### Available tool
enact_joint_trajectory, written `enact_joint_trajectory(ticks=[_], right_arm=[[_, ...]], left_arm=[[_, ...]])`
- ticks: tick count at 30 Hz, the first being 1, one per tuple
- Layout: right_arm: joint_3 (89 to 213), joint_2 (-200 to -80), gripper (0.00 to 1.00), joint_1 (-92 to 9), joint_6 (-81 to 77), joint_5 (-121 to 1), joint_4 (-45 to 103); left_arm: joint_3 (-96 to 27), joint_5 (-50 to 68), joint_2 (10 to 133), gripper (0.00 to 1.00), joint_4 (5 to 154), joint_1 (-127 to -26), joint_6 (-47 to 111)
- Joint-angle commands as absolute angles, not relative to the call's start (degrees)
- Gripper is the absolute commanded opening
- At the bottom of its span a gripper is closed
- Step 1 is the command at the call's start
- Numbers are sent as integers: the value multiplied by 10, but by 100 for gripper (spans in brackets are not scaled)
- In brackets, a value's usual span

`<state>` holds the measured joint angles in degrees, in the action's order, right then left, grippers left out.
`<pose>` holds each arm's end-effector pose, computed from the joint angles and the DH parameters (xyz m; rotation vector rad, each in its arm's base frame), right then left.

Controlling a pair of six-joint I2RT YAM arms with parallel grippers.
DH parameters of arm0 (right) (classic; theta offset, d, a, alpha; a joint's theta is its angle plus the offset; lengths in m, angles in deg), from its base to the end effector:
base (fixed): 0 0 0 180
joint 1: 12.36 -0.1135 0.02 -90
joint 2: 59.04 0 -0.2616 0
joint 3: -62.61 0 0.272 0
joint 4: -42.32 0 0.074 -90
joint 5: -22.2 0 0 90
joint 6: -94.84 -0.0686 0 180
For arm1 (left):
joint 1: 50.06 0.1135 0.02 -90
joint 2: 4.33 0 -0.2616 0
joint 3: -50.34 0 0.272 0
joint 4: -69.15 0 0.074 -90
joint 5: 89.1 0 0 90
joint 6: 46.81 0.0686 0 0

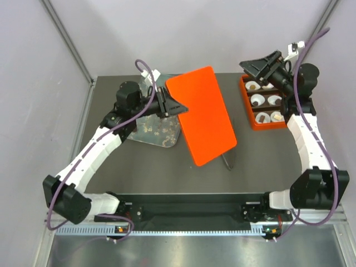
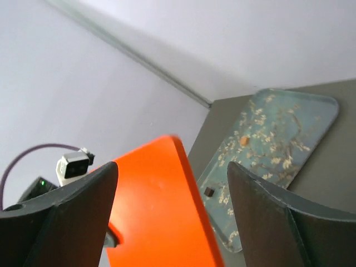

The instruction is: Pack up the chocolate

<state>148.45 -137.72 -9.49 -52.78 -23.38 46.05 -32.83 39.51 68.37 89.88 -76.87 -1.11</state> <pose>0.3613 0.0300 0.4272 0.1082 1.5709 1.2976 0.2799 -0.1894 0.3900 0.2580 1.9429 -1.4497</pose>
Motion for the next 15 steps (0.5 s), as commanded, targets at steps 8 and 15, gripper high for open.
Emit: enact_joint_trajectory(ticks=[8,15], right_arm=[[1270,-1101,80,-110,-611,-500,300],[1203,-1032,80,-137,-623,-515,272]], left_arm=[[-358,370,800,0,456,-712,-322],[-372,358,886,0,303,-721,-414]])
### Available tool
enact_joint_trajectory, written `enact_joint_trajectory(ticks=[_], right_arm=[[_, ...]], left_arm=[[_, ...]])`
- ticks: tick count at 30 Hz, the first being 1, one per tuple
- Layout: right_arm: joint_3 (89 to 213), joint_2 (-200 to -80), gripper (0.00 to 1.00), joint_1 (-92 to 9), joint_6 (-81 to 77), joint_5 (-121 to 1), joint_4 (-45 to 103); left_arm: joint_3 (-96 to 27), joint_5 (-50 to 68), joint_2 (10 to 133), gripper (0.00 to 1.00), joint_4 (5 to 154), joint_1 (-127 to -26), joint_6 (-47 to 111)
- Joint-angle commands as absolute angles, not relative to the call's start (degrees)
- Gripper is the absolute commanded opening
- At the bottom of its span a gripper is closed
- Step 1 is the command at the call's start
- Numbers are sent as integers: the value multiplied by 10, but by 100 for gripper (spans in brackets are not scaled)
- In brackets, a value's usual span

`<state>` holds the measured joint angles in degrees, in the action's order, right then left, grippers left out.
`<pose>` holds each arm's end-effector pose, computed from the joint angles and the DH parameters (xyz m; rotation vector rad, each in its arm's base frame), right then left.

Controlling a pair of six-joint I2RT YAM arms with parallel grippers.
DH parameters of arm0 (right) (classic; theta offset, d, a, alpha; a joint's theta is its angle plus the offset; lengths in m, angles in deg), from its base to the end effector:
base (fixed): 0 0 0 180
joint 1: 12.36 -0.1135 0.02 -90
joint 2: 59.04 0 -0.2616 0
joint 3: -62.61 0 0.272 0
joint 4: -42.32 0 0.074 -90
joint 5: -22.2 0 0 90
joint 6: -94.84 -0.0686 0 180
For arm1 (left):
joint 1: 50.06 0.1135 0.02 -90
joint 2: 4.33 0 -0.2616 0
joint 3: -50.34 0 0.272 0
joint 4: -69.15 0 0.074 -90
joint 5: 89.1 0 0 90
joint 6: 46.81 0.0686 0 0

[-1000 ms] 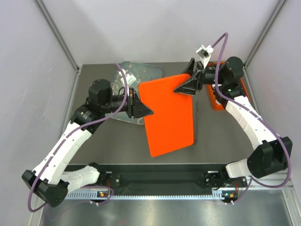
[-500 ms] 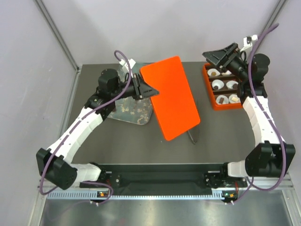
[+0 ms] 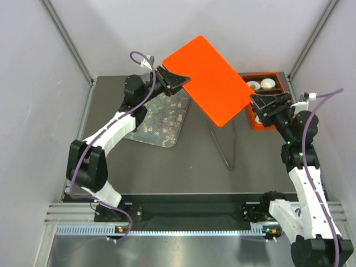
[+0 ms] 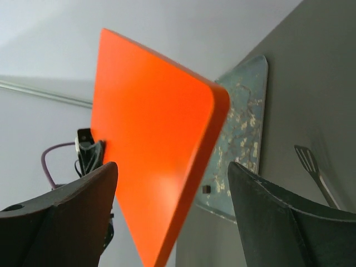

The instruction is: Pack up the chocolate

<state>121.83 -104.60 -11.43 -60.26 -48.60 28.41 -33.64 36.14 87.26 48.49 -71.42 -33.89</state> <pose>0.2403 0.0187 0.3639 0.6743 1.5540 1.1228 0.3800 -0.1911 0.3683 -0.1755 1.6490 -1.7867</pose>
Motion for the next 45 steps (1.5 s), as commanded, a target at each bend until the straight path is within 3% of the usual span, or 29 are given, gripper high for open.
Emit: enact_joint_trajectory(ticks=[1,7,10,14,19,21,22,23,27,30,31,40,45], right_arm=[[1197,-1033,80,-139,-624,-515,274],[1161,-1069,79,-154,-637,-506,376],[1149,-1092,70,-156,-638,-491,421],[1112,-1090,45,-155,-639,-501,501],[1081,-1093,28,-155,-642,-530,574],[1069,-1100,14,-154,-653,-539,605],[1068,-1105,8,-154,-653,-543,610],[1071,-1113,0,-154,-651,-550,616],[1088,-1148,0,-146,-650,-559,641],[1115,-1185,0,-130,-661,-549,670],[1130,-1193,0,-128,-665,-546,680],[1195,-1261,0,-48,-664,-541,697],[1217,-1316,0,8,-674,-529,725]], left_arm=[[-375,357,900,0,291,-724,-418],[-420,360,963,0,278,-755,-411],[-436,366,995,0,255,-763,-422],[-436,368,1029,0,231,-764,-441],[-453,382,1084,0,224,-763,-449],[-463,394,1100,0,221,-763,-458],[-464,397,1111,4,218,-763,-459],[-462,399,1115,14,214,-763,-461],[-445,407,1117,42,228,-757,-445],[-415,408,1102,76,240,-744,-433],[-397,410,1091,79,247,-740,-428],[-314,409,991,85,442,-704,-279],[-331,376,911,85,703,-704,-126]])
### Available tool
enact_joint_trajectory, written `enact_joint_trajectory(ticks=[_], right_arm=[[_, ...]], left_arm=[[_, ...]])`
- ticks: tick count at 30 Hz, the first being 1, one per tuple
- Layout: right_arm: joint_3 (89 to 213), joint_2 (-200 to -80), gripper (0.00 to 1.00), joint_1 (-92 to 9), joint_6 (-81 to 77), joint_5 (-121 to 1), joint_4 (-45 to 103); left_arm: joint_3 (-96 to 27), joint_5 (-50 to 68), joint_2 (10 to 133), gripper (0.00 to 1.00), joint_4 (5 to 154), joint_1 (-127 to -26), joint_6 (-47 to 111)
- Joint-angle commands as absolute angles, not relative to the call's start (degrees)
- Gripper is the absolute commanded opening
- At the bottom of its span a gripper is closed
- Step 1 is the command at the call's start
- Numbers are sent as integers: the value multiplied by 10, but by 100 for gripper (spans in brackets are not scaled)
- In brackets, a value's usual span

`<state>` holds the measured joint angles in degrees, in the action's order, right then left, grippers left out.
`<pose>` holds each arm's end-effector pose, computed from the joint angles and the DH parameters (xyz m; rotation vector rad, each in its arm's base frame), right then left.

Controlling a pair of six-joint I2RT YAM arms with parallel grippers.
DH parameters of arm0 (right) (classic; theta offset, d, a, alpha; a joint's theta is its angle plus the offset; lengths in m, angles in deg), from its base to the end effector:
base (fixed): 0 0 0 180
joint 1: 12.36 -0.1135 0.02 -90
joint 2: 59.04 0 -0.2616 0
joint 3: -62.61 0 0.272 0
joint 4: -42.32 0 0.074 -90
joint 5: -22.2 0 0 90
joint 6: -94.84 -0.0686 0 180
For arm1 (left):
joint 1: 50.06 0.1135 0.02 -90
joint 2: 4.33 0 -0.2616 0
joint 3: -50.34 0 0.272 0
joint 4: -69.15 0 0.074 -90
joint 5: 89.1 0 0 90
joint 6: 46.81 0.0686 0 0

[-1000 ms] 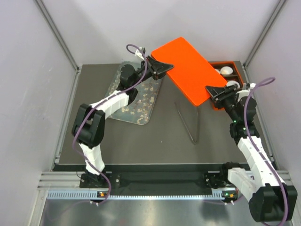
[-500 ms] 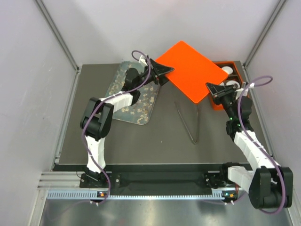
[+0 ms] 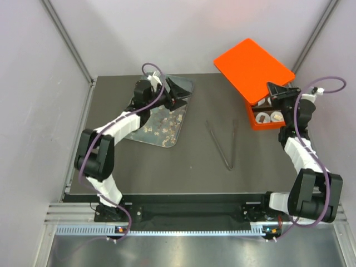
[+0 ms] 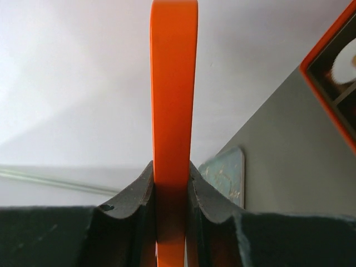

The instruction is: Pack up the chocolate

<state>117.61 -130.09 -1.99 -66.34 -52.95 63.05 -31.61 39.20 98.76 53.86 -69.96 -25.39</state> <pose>0.3340 -0.0432 0.2972 0.8559 1.3320 1.0372 0.4182 -0.1966 0.2572 -0.2374 1.9523 -1.6488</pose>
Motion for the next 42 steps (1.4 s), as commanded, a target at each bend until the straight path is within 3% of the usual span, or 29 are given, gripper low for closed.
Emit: enact_joint_trajectory(ticks=[1,4,11,28,42], right_arm=[[1218,-1323,0,14,-677,-530,733],[1230,-1360,0,32,-689,-530,733],[1235,-1404,0,43,-693,-578,741],[1231,-1485,0,44,-721,-664,796],[1212,-1550,0,43,-750,-698,836]], left_arm=[[-340,367,898,84,739,-704,-71],[-339,330,842,85,859,-704,17],[-289,288,728,86,977,-704,136],[-144,228,611,86,942,-704,180],[-147,226,616,86,949,-704,188]])
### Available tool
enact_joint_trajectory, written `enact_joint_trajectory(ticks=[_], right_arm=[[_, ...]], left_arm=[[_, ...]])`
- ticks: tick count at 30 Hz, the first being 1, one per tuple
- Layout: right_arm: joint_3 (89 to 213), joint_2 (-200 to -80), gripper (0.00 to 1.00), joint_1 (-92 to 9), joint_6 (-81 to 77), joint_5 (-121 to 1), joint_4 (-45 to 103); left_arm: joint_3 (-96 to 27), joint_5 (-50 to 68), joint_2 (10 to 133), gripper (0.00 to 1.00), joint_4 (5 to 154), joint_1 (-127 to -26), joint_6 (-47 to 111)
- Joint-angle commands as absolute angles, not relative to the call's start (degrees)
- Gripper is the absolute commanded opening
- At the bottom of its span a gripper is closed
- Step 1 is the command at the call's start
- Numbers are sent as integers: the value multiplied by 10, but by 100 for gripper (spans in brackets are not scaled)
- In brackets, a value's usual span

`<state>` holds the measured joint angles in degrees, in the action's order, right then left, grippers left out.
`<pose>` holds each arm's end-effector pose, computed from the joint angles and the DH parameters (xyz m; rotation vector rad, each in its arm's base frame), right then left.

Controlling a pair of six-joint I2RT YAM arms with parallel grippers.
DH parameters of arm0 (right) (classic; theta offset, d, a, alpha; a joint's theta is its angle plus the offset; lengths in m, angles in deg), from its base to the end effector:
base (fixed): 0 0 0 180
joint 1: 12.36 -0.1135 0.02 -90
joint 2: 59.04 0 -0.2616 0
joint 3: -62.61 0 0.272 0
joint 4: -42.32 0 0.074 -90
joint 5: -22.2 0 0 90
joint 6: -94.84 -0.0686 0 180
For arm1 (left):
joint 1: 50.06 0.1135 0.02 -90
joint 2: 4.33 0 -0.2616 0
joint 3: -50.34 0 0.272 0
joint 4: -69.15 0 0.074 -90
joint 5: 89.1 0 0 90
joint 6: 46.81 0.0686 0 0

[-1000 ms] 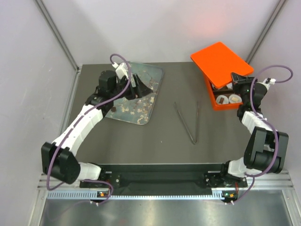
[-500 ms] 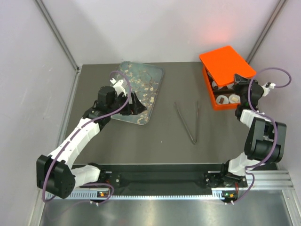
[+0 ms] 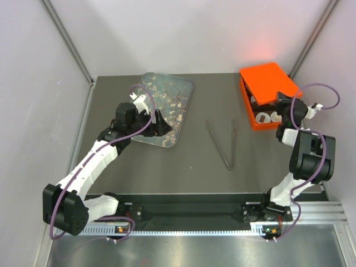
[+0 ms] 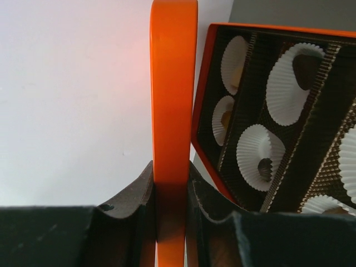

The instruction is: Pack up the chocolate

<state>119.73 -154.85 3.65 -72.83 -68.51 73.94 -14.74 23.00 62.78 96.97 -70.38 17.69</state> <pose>0.3845 -0.1112 0.1862 1.2891 1.1956 0.7868 0.2812 -0.1316 0.2764 0.1464 2.1690 -0.8756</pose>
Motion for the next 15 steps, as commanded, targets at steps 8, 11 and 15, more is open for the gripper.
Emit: enact_joint_trajectory(ticks=[8,11,15], right_arm=[[1185,-1548,0,44,-753,-701,823],[1167,-1537,0,44,-752,-723,820],[1158,-1531,0,45,-754,-726,820]], left_arm=[[-148,224,618,86,951,-704,190],[-148,223,618,86,951,-704,191],[-147,222,615,86,952,-704,191]])
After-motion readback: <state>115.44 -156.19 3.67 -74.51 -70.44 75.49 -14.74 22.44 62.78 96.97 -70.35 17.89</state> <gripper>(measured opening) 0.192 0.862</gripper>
